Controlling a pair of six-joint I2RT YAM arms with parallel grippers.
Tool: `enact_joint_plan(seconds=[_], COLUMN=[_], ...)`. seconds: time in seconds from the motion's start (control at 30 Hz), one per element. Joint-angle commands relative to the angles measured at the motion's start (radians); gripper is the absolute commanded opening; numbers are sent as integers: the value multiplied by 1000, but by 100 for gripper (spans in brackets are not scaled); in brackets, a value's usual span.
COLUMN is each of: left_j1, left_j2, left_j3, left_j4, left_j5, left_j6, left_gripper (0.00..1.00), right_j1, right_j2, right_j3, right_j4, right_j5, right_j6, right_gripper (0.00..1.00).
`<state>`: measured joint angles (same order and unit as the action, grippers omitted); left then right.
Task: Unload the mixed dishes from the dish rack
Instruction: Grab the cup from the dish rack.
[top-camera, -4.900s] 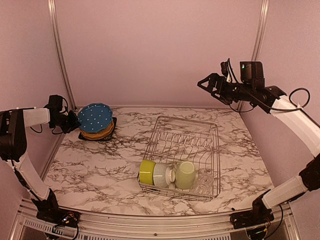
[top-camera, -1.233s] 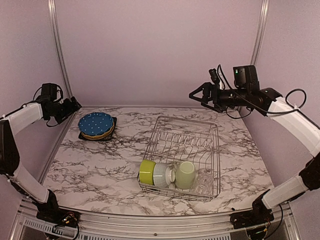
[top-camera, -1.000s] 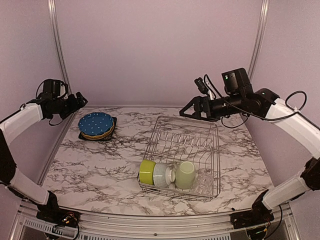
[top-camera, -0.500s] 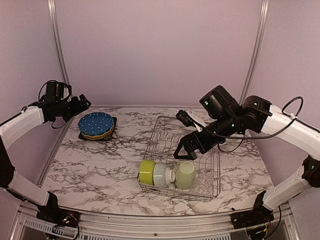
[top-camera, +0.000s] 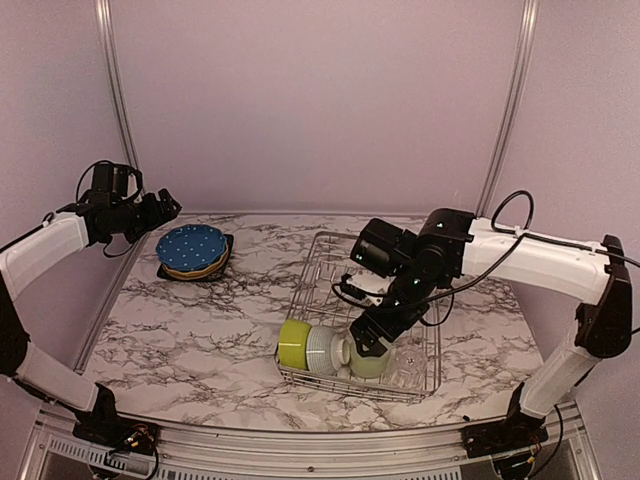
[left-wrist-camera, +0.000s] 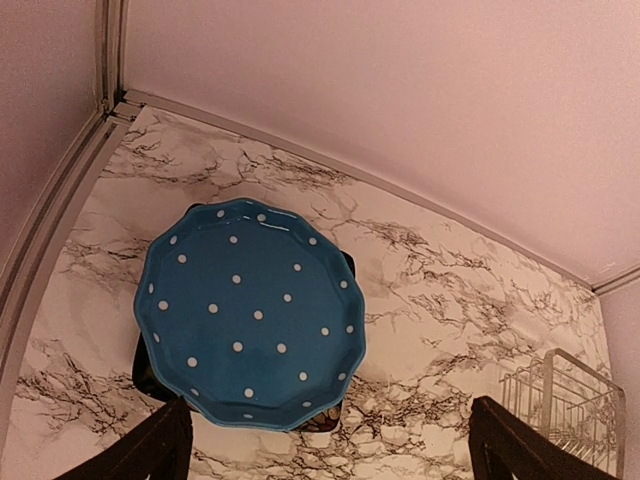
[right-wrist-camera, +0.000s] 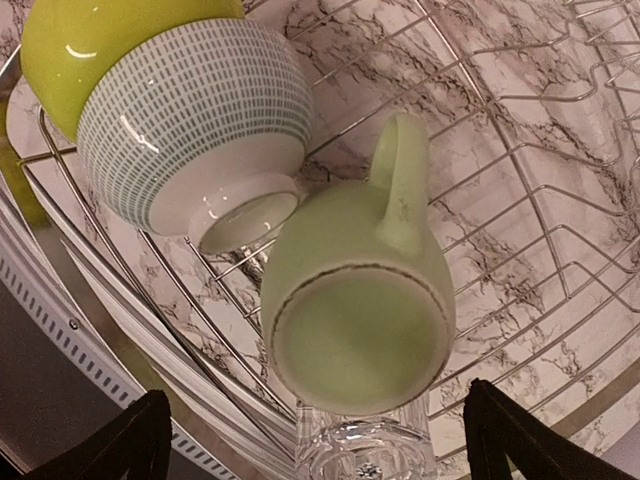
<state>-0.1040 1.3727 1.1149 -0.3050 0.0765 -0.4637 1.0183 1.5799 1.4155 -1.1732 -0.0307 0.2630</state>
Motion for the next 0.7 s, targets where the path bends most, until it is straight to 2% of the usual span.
enact_joint_plan(seconds=[0.0, 0.3, 0.67], left_j1=[-2, -2, -2], left_j2=[-9, -13, -12], left_j3=[-10, -3, -17], left_j4=[-10, -27, -29], left_j5=[-18, -32, -33], left_j6=[2, 14, 0], left_gripper=[99, 99, 99], right_j1=[6, 6, 5], right_j2=[48, 109, 153], right_j3=[48, 10, -47], right_j4=[-29, 39, 114], right_j5=[86, 98, 109], right_j6=[-34, -61, -66], right_gripper=[98, 98, 91])
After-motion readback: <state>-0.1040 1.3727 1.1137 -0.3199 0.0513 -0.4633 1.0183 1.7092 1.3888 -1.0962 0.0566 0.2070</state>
